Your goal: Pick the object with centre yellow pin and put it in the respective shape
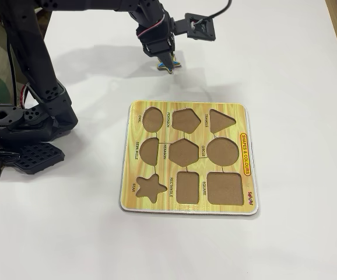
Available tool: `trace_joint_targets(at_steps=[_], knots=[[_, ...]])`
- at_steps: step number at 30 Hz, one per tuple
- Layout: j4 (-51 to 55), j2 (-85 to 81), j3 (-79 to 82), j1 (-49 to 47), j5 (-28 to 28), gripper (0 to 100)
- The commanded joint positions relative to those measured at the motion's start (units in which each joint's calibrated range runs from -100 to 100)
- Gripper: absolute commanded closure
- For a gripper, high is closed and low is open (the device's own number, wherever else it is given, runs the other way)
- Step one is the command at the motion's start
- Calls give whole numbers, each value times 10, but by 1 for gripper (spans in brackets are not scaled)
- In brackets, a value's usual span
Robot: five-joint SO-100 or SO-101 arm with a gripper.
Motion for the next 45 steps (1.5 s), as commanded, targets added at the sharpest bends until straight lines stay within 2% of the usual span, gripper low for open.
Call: trace_joint_targets(at_steps=[1, 45], knots=[[-3, -17, -7, -11, -1, 87], [-12, -7, 17, -7, -1, 88]])
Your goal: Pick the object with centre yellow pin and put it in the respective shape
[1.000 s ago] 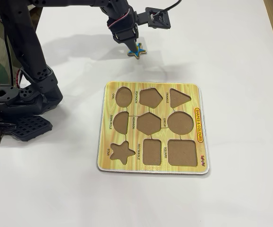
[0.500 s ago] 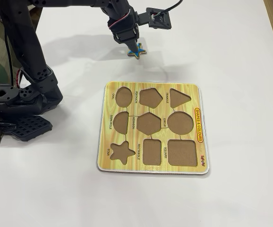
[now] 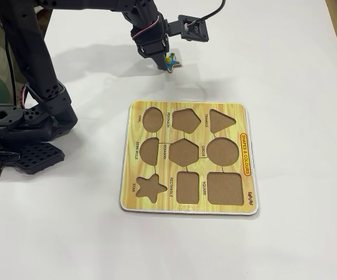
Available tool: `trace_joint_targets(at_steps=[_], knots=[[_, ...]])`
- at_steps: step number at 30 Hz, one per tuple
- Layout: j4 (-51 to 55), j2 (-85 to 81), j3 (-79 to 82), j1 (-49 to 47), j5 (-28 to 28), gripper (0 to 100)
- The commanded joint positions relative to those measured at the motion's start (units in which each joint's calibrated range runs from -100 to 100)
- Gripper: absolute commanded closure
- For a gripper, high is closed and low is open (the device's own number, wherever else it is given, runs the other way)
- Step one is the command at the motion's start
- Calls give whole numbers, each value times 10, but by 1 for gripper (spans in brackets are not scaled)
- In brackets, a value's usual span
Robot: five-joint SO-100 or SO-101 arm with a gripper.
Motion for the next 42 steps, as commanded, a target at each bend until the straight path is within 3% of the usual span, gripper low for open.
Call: trace_joint_targets(at_steps=[1, 13, 19, 42], knots=[[-8, -7, -4, 10, -1, 88], [-9, -8, -15, 8, -1, 88], [-78, -8, -6, 8, 2, 88], [-80, -7, 27, 9, 4, 92]])
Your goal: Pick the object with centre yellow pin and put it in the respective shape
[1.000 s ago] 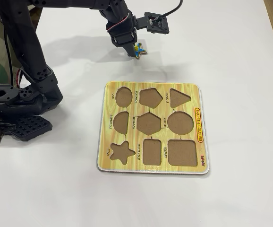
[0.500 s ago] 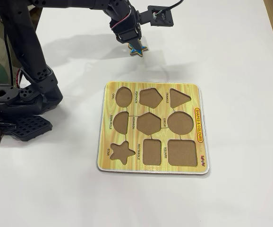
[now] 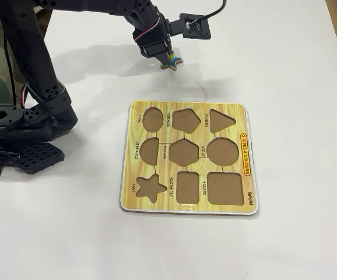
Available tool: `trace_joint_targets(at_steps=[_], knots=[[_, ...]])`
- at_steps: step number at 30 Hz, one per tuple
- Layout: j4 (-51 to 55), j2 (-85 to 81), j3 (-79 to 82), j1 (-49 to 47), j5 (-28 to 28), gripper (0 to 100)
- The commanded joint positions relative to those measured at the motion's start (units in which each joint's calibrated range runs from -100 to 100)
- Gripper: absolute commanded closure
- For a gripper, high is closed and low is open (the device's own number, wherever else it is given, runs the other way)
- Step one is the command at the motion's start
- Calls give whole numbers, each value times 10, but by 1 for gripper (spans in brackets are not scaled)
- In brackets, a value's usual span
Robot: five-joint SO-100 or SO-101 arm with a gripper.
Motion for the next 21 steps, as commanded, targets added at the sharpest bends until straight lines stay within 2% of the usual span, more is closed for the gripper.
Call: trace_joint_targets(at_steps=[1, 21], knots=[[-8, -5, -4, 9, 2, 93], [-9, -5, -10, 10, 2, 94]])
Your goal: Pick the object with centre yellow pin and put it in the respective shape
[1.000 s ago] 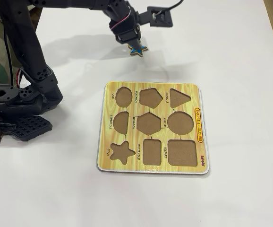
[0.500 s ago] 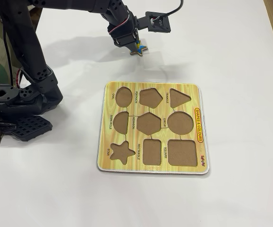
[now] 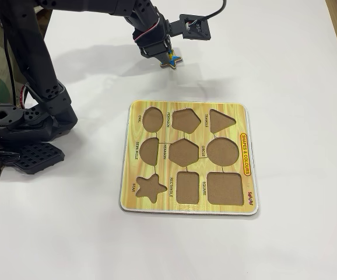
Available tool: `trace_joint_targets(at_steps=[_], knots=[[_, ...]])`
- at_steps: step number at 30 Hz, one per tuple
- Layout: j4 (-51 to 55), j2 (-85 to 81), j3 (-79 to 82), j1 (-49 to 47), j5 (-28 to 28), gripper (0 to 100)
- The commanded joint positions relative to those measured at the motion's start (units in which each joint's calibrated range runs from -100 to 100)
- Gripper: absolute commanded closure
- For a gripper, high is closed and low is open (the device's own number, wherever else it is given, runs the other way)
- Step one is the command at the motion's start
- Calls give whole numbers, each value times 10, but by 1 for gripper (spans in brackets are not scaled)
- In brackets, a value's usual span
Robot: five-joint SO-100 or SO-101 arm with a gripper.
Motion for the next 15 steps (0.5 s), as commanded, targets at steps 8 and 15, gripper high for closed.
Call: trace_joint_targets(at_steps=[8, 15], knots=[[-9, -6, -12, 10, 2, 94], [-9, -6, -13, 10, 2, 94]])
